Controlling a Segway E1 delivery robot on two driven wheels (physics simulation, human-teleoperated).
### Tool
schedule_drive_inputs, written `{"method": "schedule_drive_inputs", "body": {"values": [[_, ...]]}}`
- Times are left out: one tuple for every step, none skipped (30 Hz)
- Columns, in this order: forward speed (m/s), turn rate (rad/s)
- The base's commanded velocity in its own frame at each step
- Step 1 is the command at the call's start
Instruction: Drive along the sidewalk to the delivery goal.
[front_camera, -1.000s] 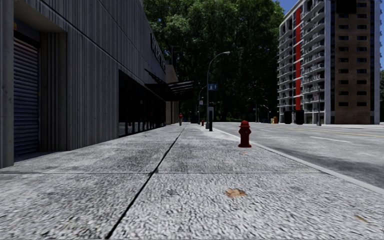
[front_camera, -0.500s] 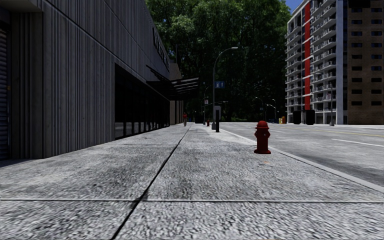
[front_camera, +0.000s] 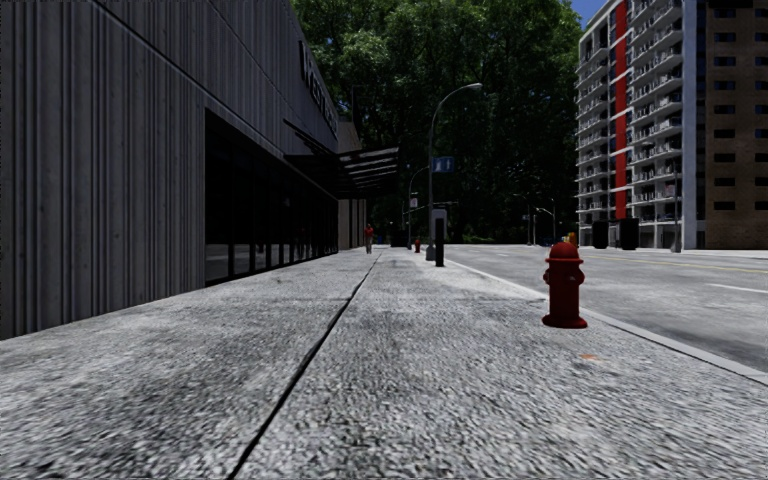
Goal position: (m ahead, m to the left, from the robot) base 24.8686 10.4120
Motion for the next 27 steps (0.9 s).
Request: {"method": "schedule_drive_inputs", "body": {"values": [[2.00, 0.26], [2.00, 0.28], [2.00, 0.28], [2.00, 0.28], [2.00, 0.29], [2.00, 0.29], [2.00, 0.29], [2.00, 0.29], [2.00, 0.29], [2.00, 0.29], [2.00, 0.26], [2.00, 0.26], [2.00, 0.25], [2.00, 0.22], [2.00, 0.02], [2.00, 0.02], [2.00, 0.00], [2.00, 0.00], [2.00, 0.00], [2.00, 0.00], [2.00, 0.00], [2.00, 0.00], [2.00, 0.00], [2.00, 0.00], [2.00, 0.00], [2.00, 0.00], [2.00, 0.00]]}}
